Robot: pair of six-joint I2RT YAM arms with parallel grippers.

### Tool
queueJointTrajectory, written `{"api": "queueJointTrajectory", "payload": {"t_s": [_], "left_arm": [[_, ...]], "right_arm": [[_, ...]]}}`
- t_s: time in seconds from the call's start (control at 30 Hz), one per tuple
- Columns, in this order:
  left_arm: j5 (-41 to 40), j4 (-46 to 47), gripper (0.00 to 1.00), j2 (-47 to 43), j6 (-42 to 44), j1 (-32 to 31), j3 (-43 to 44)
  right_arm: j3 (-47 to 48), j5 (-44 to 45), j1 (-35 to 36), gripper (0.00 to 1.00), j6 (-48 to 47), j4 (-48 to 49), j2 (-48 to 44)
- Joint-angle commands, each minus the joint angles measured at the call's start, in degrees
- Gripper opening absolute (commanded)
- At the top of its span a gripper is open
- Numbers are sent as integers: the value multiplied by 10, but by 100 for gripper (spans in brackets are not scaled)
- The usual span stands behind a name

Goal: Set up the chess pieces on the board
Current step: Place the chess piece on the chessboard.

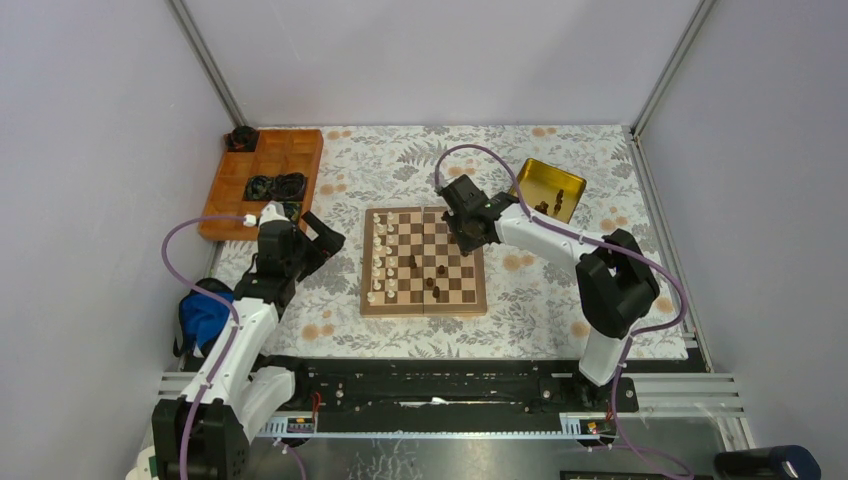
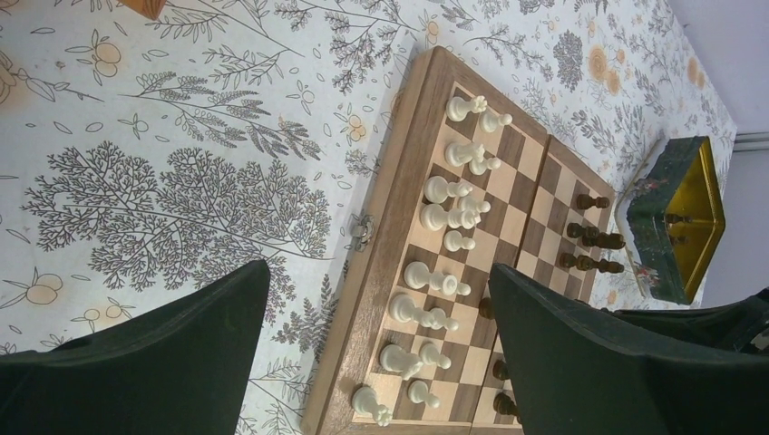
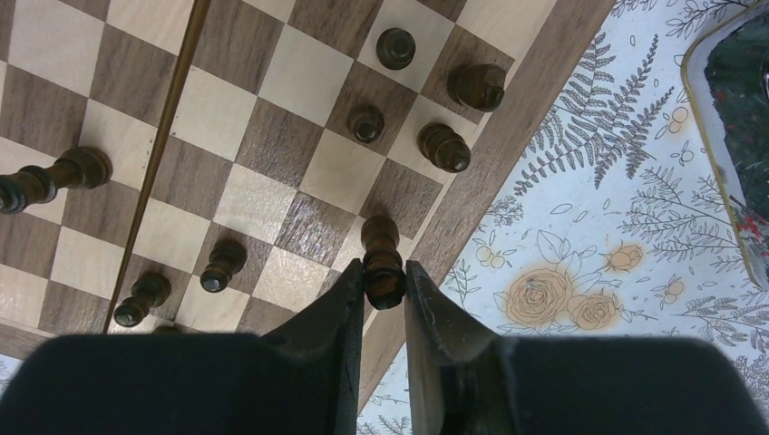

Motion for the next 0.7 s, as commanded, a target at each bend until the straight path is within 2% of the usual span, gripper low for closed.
{"api": "queueJointTrajectory", "payload": {"t_s": [0.0, 0.67], "left_arm": [[-11, 5, 99, 0, 15, 3, 15], [-7, 7, 99, -7, 10, 4, 1]], "right_arm": [[25, 14, -9, 9, -9, 10, 6], [52, 14, -20, 9, -15, 12, 36]]}}
